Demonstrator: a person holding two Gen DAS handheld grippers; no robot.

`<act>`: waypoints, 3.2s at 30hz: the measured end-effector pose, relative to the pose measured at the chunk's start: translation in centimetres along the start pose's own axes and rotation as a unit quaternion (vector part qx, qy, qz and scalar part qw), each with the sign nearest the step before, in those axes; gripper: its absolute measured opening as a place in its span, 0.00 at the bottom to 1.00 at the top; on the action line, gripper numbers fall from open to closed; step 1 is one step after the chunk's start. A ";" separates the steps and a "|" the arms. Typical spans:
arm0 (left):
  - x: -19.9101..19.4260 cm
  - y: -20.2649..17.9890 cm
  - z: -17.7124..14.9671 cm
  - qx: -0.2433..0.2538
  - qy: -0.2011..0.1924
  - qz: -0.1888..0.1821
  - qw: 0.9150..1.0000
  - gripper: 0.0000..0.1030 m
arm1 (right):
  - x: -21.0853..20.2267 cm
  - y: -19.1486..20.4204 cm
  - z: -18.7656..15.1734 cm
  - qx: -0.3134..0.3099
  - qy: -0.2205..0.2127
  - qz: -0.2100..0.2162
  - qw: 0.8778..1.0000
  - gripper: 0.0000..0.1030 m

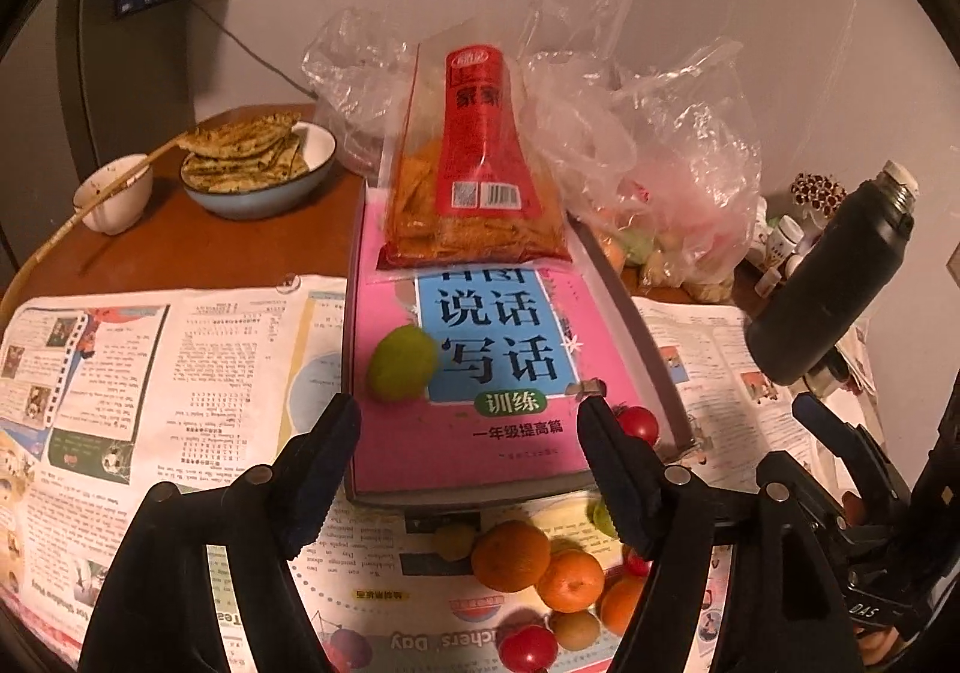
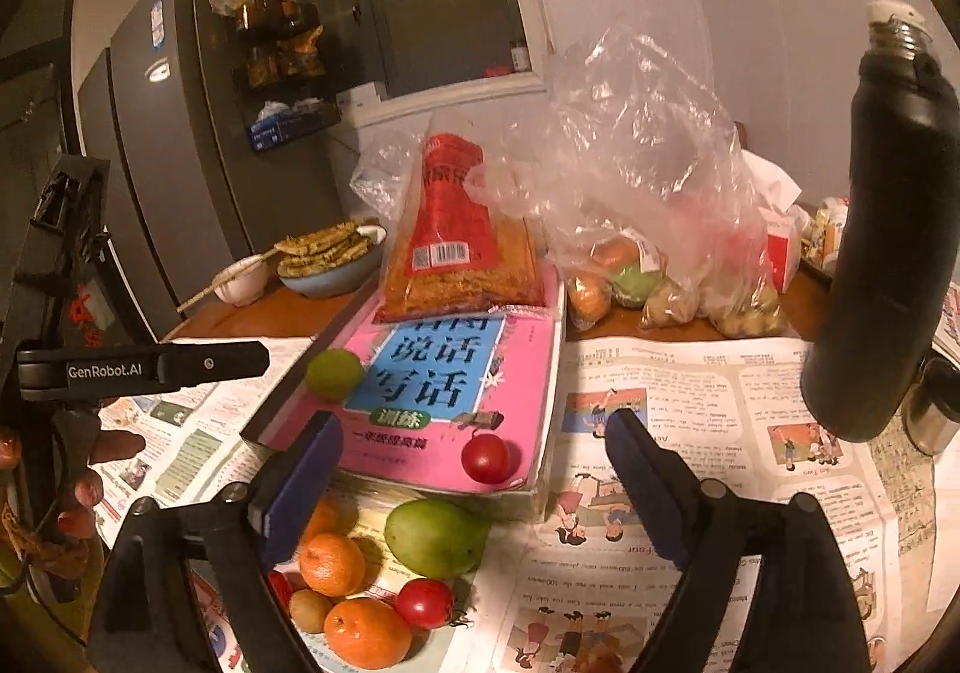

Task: Organize fruits
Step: 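Withdraw both open tools from the pink book back toward the fruit row, then grasp the brown kiwi with the left tool while the right tool grasps a mandarin orange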

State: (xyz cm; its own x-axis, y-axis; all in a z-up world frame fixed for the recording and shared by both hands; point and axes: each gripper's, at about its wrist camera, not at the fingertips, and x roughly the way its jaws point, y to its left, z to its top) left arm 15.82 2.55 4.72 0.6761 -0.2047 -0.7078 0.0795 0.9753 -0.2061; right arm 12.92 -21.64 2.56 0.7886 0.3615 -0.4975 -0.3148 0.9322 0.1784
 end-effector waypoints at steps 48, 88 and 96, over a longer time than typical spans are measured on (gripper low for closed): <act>1.1 -1.0 -7.2 0.027 0.120 -0.061 0.991 0.68 | -1.1 2.5 -8.6 -0.026 0.097 0.029 0.994 0.90; 7.0 0.7 -6.1 -0.074 0.172 -0.095 0.978 0.42 | 2.3 4.1 -10.5 -0.043 0.123 0.050 0.990 0.44; 7.5 0.3 -5.9 -0.081 0.172 -0.089 0.978 0.42 | 1.9 4.1 -10.7 -0.055 0.118 0.050 0.990 0.41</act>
State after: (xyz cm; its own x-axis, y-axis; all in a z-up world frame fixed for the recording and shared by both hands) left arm 16.59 0.79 -4.65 0.3728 -0.4138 -0.8305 0.0374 0.9011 -0.4321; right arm 7.50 -17.25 -6.76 0.6099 0.4261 -0.6682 -0.4503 0.8802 0.1502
